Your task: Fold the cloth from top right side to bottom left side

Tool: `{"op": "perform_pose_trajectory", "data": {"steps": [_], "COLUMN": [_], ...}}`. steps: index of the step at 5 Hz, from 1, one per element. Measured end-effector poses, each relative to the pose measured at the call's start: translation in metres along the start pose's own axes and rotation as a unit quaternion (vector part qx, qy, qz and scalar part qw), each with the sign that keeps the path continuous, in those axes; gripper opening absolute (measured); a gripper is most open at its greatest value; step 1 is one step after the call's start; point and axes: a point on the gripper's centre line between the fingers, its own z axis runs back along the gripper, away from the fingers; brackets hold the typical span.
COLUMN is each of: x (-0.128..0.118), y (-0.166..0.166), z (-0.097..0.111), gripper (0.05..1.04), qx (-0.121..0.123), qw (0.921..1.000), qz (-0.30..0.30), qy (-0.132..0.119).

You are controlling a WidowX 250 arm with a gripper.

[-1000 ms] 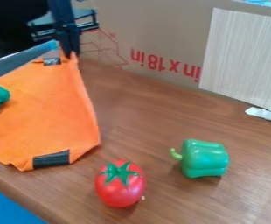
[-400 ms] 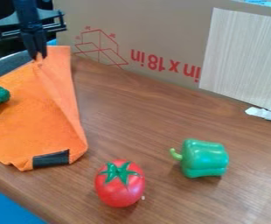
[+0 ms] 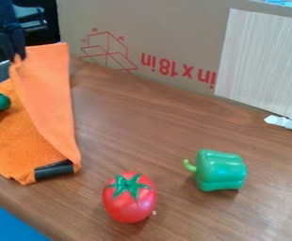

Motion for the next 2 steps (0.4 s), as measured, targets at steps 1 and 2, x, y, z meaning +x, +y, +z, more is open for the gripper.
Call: {"op": "perform_pose_trajectory", "data": {"steps": [1,2], "x": [0.006,0.011], "y": [0.012,0.026], "z": [0.001,0.001], "gripper": [0.058,0.058], "qx": [0.007,0.012], "qw": [1.0,0.9999], "qz": [0.002,0.009], "qy": [-0.003,-0.007]}}
